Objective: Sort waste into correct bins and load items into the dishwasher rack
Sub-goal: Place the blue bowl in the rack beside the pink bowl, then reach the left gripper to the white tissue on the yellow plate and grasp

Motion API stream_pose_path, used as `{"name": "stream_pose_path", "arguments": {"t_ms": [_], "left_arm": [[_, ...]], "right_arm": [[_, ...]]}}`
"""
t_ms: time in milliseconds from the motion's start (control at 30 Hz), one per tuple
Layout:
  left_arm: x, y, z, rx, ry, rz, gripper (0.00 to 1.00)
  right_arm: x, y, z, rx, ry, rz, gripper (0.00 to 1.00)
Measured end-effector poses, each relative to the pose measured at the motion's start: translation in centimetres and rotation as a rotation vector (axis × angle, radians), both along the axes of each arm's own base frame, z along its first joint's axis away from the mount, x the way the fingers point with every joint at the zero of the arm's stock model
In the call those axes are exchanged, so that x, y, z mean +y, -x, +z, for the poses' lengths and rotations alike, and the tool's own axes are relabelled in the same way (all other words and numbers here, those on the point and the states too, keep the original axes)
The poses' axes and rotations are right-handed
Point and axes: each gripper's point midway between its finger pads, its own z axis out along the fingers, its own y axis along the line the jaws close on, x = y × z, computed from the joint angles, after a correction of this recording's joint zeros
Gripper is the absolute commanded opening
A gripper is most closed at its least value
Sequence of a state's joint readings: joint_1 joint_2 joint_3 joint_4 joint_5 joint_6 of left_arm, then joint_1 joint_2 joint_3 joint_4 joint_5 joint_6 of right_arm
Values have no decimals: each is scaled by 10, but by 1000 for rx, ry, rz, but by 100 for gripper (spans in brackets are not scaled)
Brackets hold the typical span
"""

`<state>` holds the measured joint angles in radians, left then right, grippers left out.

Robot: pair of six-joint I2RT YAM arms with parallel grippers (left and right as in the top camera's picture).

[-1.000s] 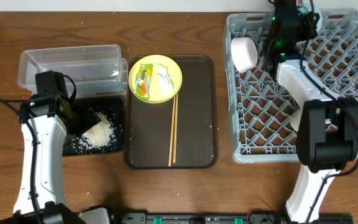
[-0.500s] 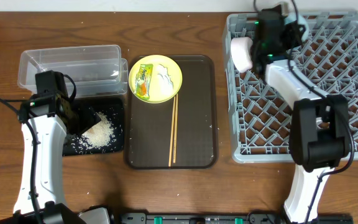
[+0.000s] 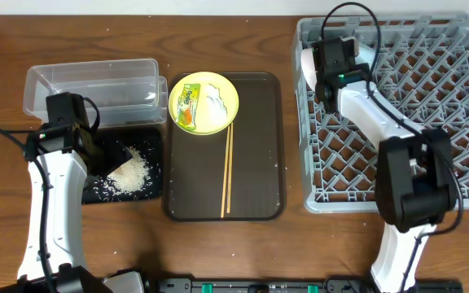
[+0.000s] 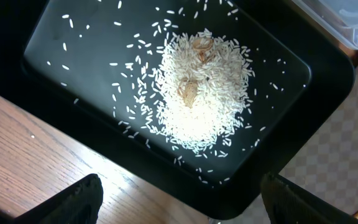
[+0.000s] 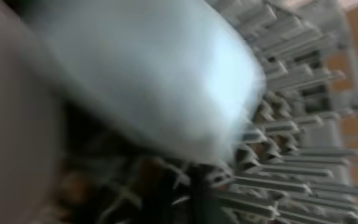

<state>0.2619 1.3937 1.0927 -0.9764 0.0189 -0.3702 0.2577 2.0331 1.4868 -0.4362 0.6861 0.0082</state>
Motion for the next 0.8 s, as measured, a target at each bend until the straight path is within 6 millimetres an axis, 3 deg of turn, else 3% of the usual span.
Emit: {"name": "stream_pose_path", "arguments": {"t_ms": [100, 267, 367, 467, 567, 700, 800], "left_arm": [[0, 0, 0, 0, 0, 0, 85], [0, 0, 0, 0, 0, 0, 86], [0, 0, 0, 0, 0, 0, 86], [0, 0, 0, 0, 0, 0, 86], [0, 0, 0, 0, 0, 0, 86], [-1, -5, 1, -18, -5, -8, 86], [-6, -17, 3, -58, -15, -39, 86]], "right_arm": [[18, -1, 37, -93, -112, 33, 45], [59, 6, 116, -242, -346, 195, 51], [100, 10, 141, -267, -528, 361, 55], [148, 20, 137, -209, -650, 510, 53], [196, 35, 114, -107, -731, 619, 49], [225, 50, 78, 15, -764, 651, 52], [232, 49, 74, 10, -774, 654, 52]]}}
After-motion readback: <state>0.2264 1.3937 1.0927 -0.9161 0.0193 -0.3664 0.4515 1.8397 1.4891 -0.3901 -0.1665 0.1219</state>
